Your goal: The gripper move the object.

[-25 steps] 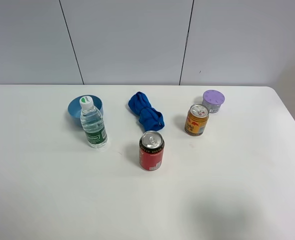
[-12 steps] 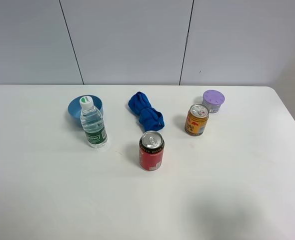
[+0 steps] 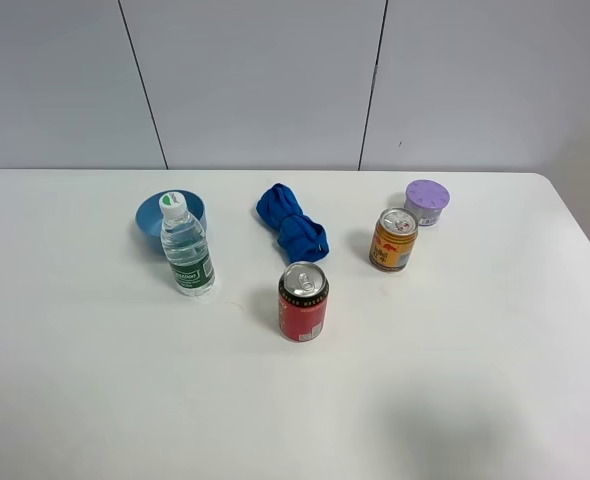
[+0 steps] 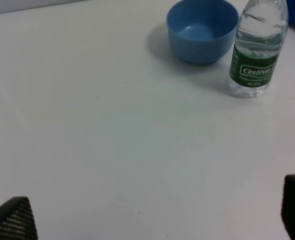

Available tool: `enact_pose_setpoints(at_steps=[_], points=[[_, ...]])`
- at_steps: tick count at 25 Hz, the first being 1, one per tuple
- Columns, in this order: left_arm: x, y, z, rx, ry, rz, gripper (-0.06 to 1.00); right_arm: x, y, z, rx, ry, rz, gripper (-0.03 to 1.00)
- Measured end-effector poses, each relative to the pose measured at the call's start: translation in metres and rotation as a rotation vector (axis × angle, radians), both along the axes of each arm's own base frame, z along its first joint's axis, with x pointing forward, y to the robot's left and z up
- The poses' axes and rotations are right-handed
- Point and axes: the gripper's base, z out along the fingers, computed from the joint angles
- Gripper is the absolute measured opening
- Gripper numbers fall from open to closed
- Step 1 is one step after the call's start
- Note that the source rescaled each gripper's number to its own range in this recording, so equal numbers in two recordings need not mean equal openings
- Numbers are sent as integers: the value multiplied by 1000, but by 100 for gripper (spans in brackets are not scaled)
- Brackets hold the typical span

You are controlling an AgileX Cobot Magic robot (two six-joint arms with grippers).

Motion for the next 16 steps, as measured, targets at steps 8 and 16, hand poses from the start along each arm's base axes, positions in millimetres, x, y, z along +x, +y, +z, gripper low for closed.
enact_pose_setpoints(at_steps=[8, 16], points=[[0, 0, 0, 0, 0, 0, 100, 0, 0, 0, 0, 0, 0, 100], [0, 0, 0, 0, 0, 0, 100, 0, 0, 0, 0, 0, 0, 100]])
